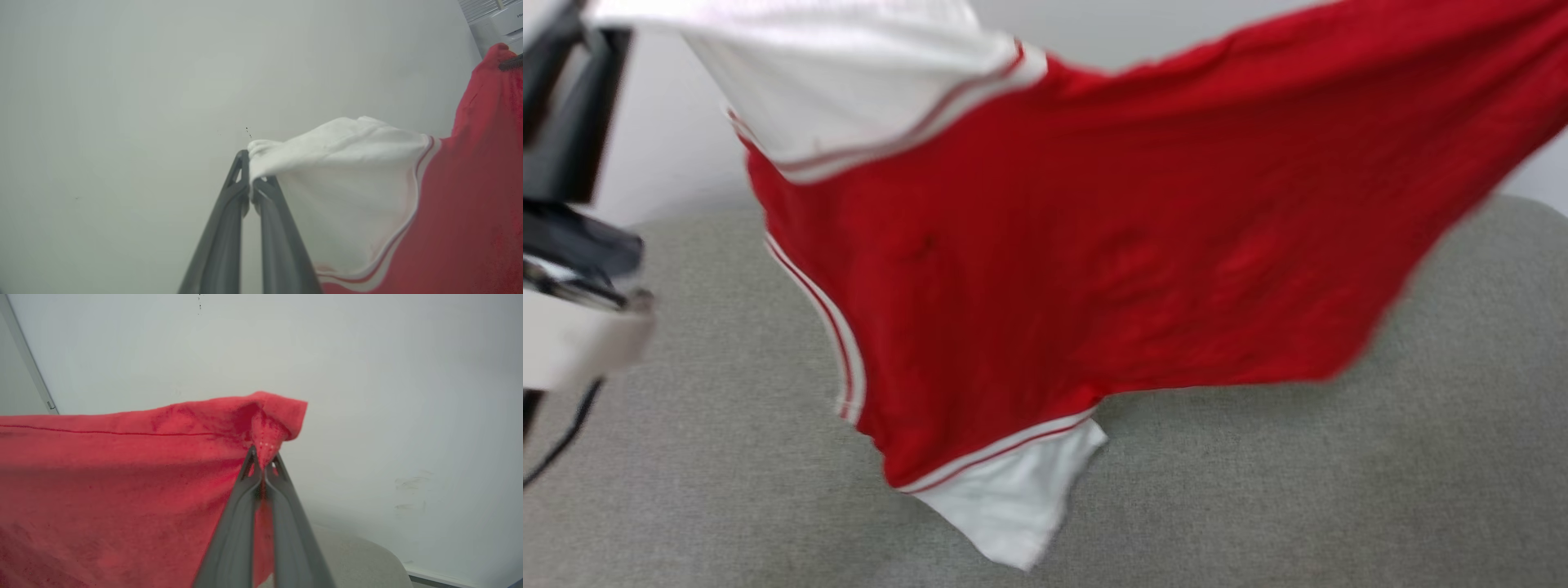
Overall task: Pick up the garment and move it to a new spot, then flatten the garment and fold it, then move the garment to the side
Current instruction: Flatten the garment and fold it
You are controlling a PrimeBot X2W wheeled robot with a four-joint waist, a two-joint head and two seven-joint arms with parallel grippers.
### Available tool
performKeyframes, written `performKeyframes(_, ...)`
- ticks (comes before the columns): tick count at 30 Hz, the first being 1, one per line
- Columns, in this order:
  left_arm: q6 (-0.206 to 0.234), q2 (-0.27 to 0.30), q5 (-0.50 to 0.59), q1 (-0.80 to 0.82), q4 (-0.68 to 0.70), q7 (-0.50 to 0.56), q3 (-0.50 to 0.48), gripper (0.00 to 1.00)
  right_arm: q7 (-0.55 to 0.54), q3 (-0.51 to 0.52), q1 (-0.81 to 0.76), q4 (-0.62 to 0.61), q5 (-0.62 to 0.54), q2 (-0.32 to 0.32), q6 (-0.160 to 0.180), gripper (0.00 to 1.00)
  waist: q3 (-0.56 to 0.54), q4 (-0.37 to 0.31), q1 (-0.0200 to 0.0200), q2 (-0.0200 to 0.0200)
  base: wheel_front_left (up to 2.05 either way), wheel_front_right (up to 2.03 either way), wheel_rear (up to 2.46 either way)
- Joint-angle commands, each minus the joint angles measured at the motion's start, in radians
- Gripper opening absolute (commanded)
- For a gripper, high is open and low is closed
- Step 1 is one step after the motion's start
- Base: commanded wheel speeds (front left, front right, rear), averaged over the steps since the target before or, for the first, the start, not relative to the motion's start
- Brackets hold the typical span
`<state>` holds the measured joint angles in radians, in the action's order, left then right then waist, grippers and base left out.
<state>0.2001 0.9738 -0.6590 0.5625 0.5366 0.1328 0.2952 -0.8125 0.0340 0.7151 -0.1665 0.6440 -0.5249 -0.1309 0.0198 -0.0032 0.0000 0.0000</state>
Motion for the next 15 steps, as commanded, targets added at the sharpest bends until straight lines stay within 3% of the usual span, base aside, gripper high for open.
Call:
performKeyframes(1, -0.004, 0.003, 0.009, 0.034, -0.001, -0.005, -0.010, 0.00, 0.015, 0.003, 0.021, -0.010, 0.008, -0.008, 0.000, 0.00, 0.019, -0.015, 0.0000, 0.0000, 0.00, 0.00, 0.00)
performKeyframes(15, -0.104, -0.058, 0.017, 0.459, -0.181, 0.009, -0.020, 0.00, 0.120, 0.015, 0.156, -0.014, 0.017, -0.007, 0.000, 0.00, 0.223, -0.078, 0.0000, 0.0000, 0.00, 0.00, 0.00)
